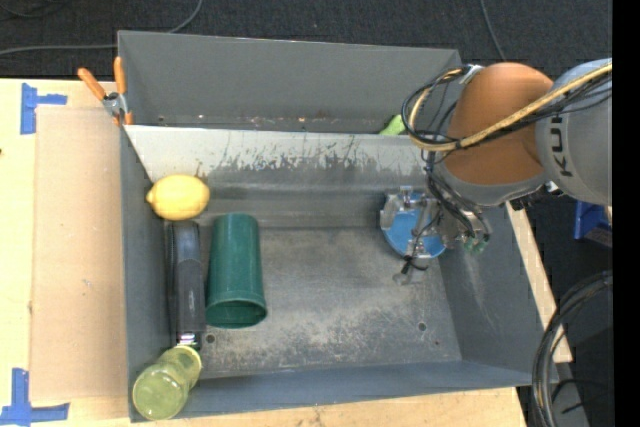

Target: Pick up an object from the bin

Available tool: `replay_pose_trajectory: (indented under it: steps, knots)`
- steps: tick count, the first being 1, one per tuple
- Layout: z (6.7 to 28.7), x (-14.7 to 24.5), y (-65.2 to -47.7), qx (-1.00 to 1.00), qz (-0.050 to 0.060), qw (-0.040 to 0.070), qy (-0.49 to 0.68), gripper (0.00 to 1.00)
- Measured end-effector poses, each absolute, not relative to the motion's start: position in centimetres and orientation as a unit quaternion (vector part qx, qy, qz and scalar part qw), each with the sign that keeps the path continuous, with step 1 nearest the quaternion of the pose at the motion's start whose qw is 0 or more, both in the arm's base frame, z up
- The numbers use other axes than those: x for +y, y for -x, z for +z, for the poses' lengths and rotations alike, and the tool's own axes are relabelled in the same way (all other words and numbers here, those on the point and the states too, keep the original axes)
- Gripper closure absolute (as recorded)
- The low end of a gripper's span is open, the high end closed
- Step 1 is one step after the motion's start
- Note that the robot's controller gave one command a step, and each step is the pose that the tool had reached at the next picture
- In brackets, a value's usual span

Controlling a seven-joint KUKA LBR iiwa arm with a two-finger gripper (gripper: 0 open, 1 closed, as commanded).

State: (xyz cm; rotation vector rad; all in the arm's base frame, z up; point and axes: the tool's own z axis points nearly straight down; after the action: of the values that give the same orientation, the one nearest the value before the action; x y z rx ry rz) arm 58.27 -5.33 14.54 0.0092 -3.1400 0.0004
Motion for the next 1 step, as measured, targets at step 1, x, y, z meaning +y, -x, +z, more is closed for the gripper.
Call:
replay_pose_trajectory:
  steps: [1]
  knots:
    - [14.54,-5.34,-58.28,-1.000,0.000,0.001,-0.003,0.00]
